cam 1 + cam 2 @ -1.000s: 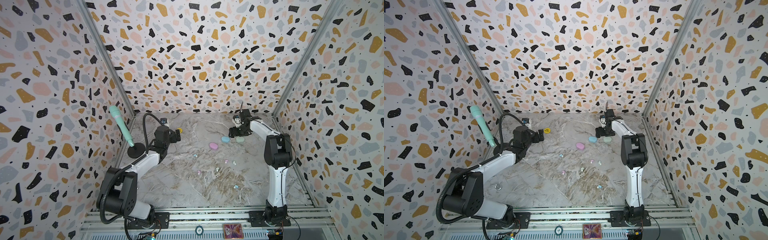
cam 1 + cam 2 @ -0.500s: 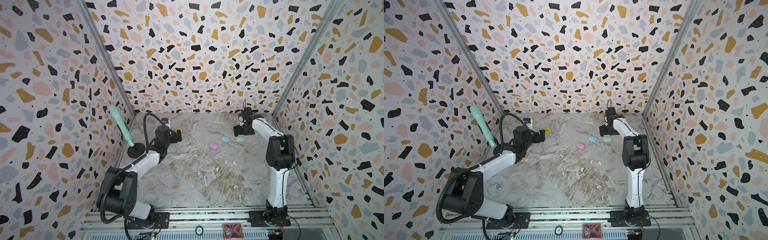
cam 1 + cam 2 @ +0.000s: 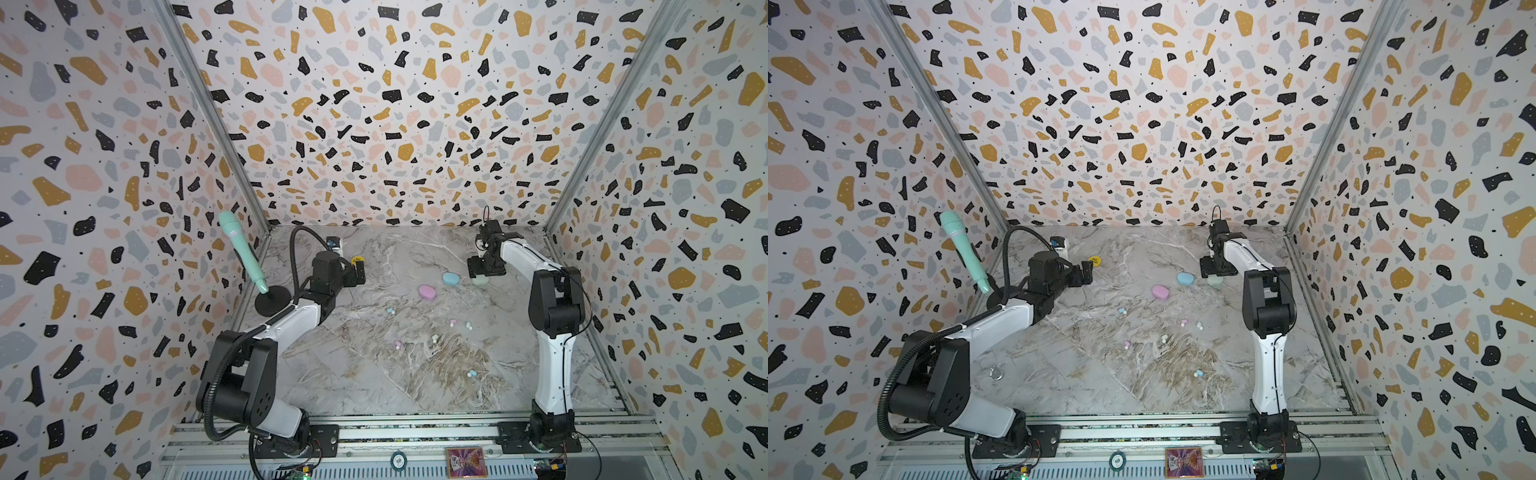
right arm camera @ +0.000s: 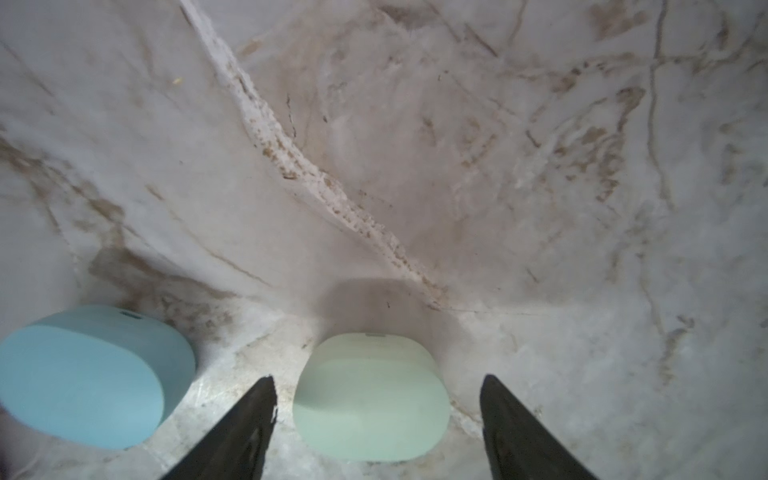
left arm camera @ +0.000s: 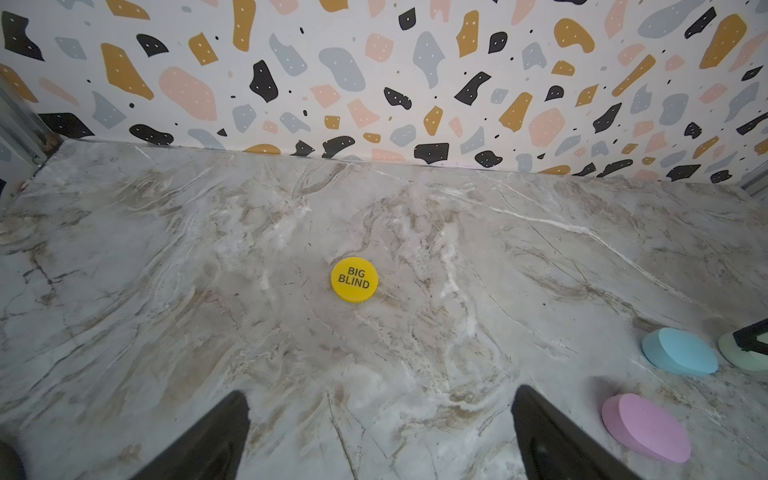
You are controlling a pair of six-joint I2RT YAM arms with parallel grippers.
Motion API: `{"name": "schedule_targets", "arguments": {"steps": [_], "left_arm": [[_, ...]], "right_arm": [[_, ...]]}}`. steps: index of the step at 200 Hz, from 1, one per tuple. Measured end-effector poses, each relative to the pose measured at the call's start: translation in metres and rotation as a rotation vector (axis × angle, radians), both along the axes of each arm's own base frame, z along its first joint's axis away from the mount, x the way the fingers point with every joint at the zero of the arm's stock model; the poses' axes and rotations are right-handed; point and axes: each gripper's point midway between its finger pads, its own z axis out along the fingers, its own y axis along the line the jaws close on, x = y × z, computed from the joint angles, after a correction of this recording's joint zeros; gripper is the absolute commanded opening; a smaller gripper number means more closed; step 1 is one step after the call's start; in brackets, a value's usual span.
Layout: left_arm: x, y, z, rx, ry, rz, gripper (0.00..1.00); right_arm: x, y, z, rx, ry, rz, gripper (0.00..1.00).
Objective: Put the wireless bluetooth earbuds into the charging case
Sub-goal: 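Close the right gripper on the mint case and lift it toward the left gripper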
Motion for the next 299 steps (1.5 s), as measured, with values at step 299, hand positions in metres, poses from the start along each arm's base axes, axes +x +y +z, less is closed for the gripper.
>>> {"name": "schedule_targets", "arguments": {"steps": [299], "left_arm": [[-0.007,-0.021,0.001,0.026,-0.004,-0.059,1.0]], "right_arm": [[-0.021,0.0,-0.005,0.049,0.013,-0.016,0.56]]}}
